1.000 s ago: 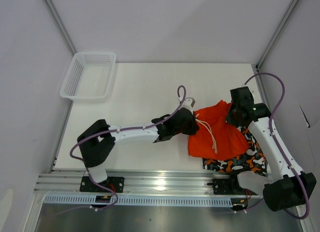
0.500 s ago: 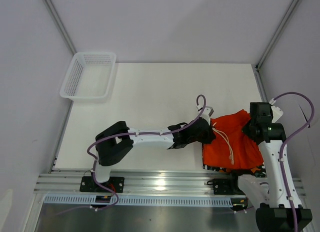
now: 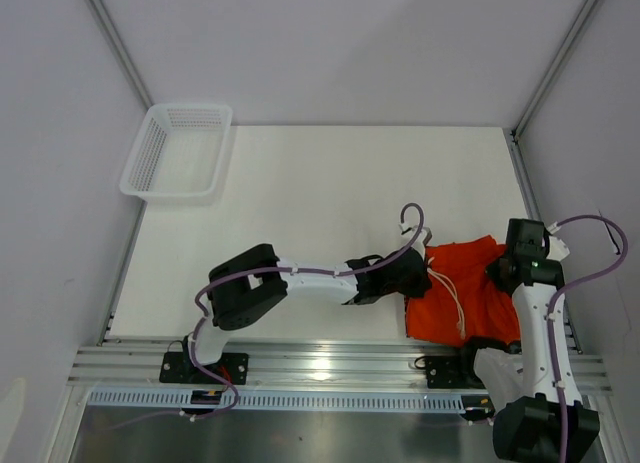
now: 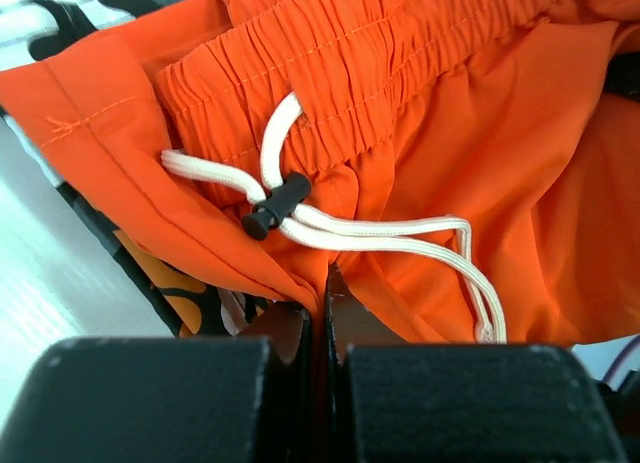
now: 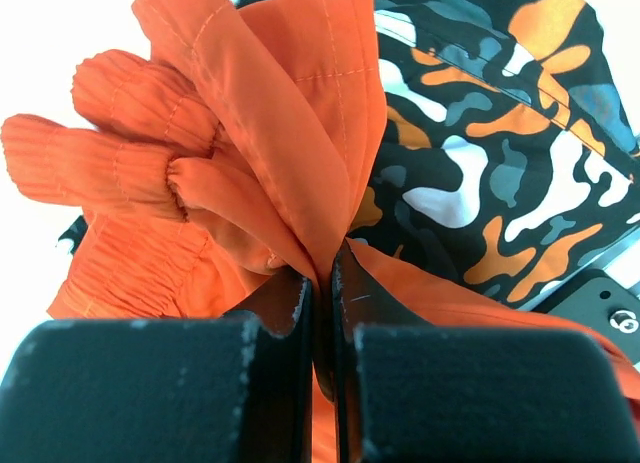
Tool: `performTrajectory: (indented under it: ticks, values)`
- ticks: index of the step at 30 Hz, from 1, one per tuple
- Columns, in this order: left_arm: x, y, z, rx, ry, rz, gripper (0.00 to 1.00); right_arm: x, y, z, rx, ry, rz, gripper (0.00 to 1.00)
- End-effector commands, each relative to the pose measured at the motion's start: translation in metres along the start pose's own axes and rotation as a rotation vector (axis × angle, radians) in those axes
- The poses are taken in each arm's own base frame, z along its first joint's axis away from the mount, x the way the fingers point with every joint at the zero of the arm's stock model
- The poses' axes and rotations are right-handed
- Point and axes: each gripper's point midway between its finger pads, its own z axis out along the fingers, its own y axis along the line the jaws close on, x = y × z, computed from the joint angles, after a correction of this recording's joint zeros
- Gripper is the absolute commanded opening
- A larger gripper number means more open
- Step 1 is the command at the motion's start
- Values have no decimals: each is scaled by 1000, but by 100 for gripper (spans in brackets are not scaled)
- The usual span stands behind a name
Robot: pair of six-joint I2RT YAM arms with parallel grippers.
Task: Fold and stack the shorts
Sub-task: Neatly place the folded shorts to the corner
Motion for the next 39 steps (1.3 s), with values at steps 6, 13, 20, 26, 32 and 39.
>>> performTrajectory:
  ticks: [6,13,20,26,32,39]
  values:
    - [13,-19,12,40,-3,15,0,-29,9,6,-61,-110,123,0]
    - [28,-22,19,37,32,23,12,-37,-2,16,-38,-115,160,6]
    - [24,-10,13,6,29,23,60,-41,-9,27,-28,-113,183,60]
    - [7,7,-2,-16,-2,-4,87,-79,-17,15,-2,-193,205,64]
    - [-24,9,-16,-41,-75,80,95,-99,-9,-3,-58,-251,208,62]
    - [-46,-9,-45,115,-133,41,95,-84,53,-33,-439,-164,38,61]
